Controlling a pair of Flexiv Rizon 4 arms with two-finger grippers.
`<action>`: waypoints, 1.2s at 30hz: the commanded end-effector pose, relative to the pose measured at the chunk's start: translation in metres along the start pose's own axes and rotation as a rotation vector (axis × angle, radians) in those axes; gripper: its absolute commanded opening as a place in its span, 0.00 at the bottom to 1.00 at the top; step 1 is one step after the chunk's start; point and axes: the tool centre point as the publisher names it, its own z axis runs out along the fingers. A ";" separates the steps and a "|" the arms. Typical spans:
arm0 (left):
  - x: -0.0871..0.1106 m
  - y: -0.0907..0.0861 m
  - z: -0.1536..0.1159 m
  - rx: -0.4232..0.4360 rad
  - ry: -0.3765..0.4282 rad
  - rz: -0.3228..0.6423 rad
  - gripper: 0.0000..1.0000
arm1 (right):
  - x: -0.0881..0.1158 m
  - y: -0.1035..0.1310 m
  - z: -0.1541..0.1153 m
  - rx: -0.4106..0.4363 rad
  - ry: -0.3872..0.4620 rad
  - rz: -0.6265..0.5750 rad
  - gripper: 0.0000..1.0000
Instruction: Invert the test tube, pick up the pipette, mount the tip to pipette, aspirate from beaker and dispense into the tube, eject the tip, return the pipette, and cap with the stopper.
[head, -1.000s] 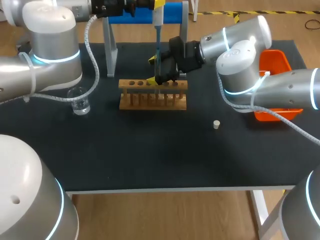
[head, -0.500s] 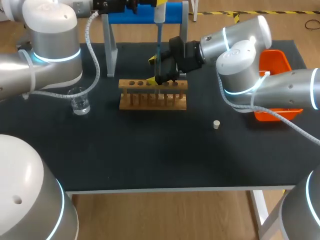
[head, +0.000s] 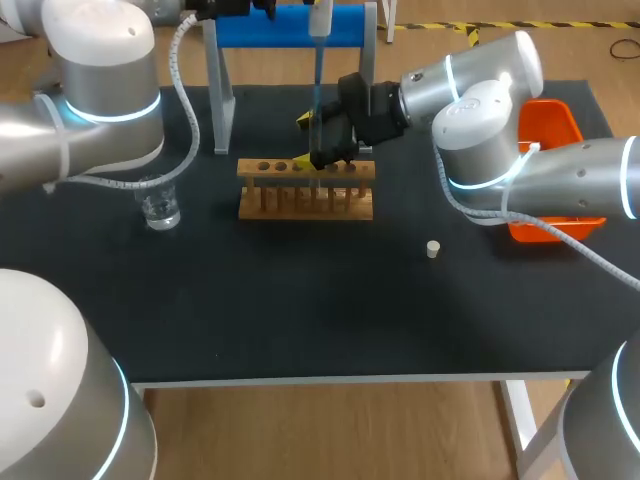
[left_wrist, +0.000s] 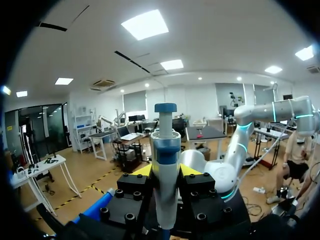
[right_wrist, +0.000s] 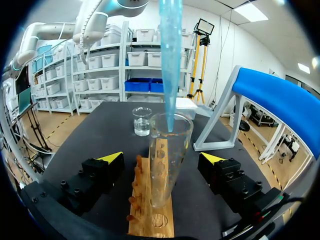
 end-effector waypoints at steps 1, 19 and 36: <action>0.002 -0.005 0.000 -0.005 -0.005 0.004 0.00 | -0.001 0.000 0.000 0.002 0.002 0.000 1.00; 0.008 -0.013 -0.043 -0.016 -0.081 0.031 0.00 | -0.001 0.000 0.000 0.002 0.002 0.000 1.00; 0.050 0.071 -0.151 -0.028 -0.166 -0.089 0.00 | -0.001 0.000 0.000 0.002 0.002 0.000 1.00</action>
